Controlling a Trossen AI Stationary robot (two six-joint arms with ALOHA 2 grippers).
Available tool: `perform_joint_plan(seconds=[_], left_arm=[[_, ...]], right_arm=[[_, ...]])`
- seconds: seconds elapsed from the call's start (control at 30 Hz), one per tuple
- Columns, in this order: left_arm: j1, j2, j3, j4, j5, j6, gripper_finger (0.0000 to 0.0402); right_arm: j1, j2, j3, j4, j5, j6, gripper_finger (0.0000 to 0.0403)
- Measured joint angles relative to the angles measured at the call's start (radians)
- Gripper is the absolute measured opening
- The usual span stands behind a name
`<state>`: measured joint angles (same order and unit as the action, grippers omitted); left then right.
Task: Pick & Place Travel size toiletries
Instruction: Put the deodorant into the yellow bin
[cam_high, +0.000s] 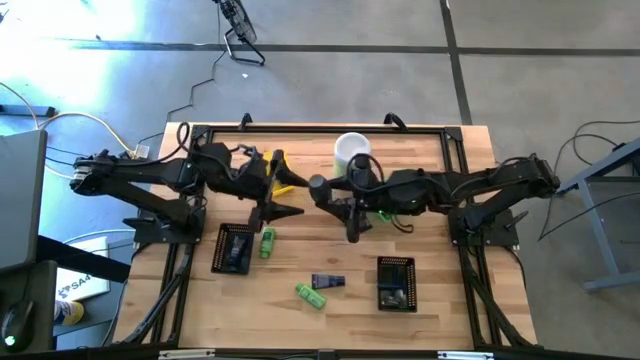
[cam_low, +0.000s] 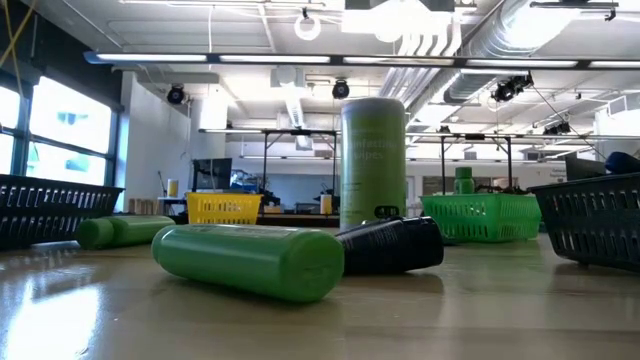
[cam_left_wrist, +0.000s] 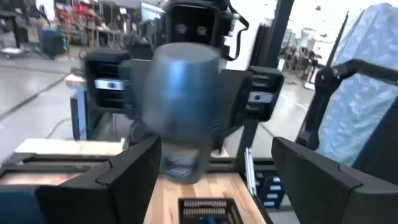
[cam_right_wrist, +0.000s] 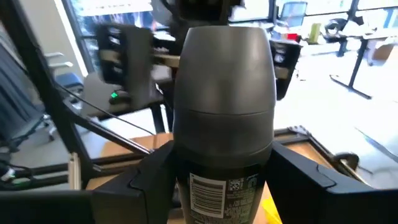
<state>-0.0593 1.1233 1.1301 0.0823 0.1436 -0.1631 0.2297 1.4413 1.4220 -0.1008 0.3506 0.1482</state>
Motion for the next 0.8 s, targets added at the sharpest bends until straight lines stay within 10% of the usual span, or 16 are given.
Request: perform_joint_plan(seconds=[0.8], left_arm=[[0.000, 0.068, 0.002, 0.103, -0.048, -0.026, 0.0301]], right_arm=[[-0.001, 0.057, 0.001, 0.031, -0.023, 0.004, 0.0210]])
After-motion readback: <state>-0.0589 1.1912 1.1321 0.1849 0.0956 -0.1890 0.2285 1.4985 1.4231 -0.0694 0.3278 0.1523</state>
